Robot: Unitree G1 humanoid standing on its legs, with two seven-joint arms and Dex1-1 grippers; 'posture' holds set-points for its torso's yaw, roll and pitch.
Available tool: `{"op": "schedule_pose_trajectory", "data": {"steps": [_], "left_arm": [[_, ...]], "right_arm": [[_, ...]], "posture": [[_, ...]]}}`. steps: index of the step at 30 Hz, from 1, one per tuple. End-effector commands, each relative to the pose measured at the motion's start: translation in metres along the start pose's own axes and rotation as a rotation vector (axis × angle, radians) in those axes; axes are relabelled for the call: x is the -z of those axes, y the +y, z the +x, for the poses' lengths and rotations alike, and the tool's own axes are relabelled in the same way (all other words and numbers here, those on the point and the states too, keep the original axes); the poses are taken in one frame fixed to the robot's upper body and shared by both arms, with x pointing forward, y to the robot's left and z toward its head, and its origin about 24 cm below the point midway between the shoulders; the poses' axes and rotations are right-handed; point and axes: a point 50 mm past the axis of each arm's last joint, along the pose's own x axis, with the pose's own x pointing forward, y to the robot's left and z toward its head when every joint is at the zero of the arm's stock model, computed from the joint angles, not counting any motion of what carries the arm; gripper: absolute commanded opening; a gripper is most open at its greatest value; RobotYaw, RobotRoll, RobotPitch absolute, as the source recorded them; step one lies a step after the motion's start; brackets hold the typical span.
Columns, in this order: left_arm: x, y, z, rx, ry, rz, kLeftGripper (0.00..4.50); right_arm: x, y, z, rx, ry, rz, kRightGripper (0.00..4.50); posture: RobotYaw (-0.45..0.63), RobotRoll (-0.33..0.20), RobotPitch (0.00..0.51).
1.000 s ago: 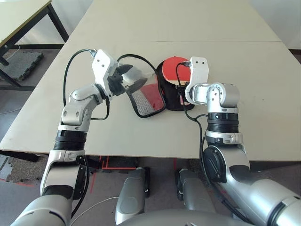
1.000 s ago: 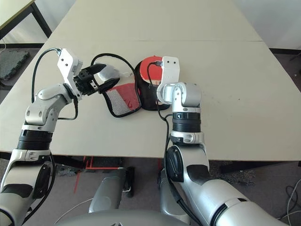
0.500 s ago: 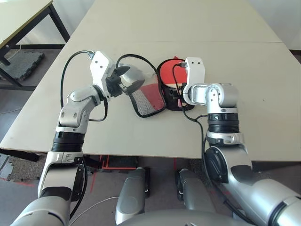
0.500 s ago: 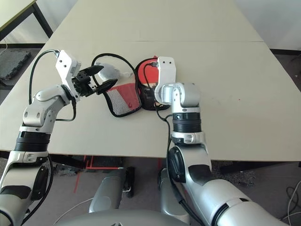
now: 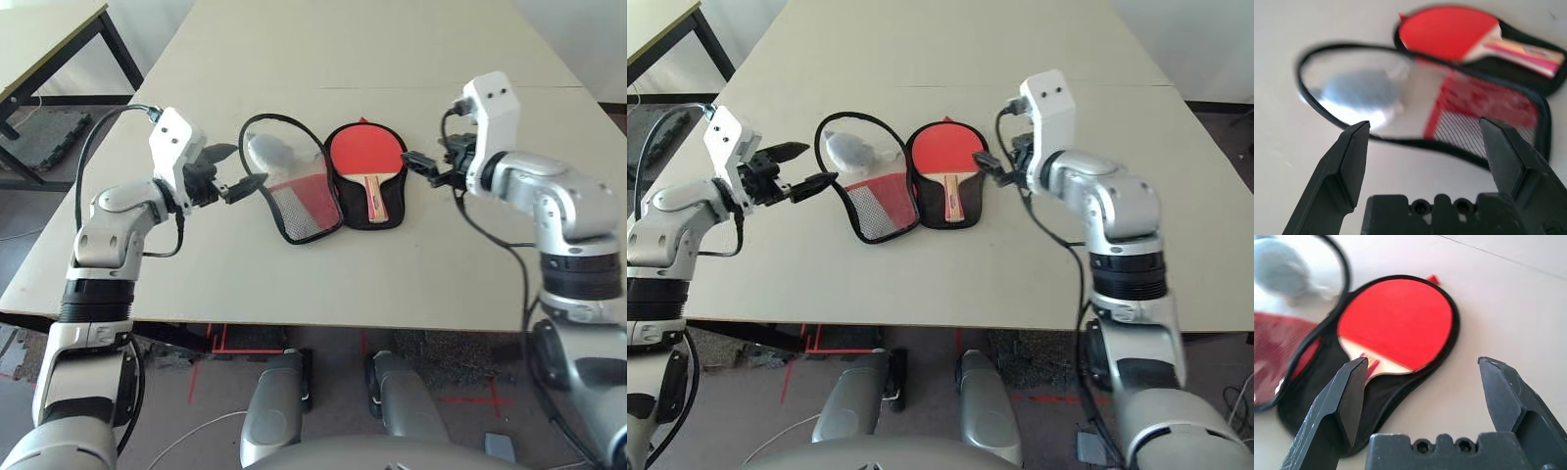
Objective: Store the ping-pong paddle in its case and zip it.
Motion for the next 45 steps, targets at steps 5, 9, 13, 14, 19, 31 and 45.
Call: {"op": "schedule_pose_trajectory", "data": {"steps": [5,9,13,14,19,31,45], "left_arm": [[0.025,0.007,-0.008,-0.01,0.181,0.087,4.5],[0.037,0.003,0.0,0.003,0.259,0.203,4.5],[0.044,-0.003,0.014,0.048,0.282,0.278,4.5],[0.044,-0.005,0.02,0.058,0.274,0.284,4.5],[0.028,-0.011,0.045,0.065,0.149,0.259,4.5],[-0.063,-0.035,0.106,0.12,-0.276,0.14,4.5],[-0.071,-0.053,0.137,0.243,-0.275,0.147,4.5]], "right_arm": [[-0.003,-0.018,-0.016,-0.158,-0.055,-0.01,4.46],[-0.004,-0.016,-0.019,-0.216,-0.067,-0.004,4.46],[-0.004,-0.018,-0.019,-0.205,-0.071,-0.001,4.46],[-0.004,-0.018,-0.02,-0.205,-0.074,0.006,4.46],[-0.004,-0.02,-0.024,-0.202,-0.078,0.021,4.46],[0.009,-0.021,-0.025,-0.157,-0.047,0.074,4.46],[0.036,-0.007,-0.012,-0.195,0.04,0.27,4.46]], "posture": [[0.1,0.0,0.144],[0.09,0.0,0.142],[0.08,0.0,0.141],[0.08,0.0,0.141],[0.06,0.0,0.139],[0.04,0.0,0.148],[0.02,0.0,0.154]]}}
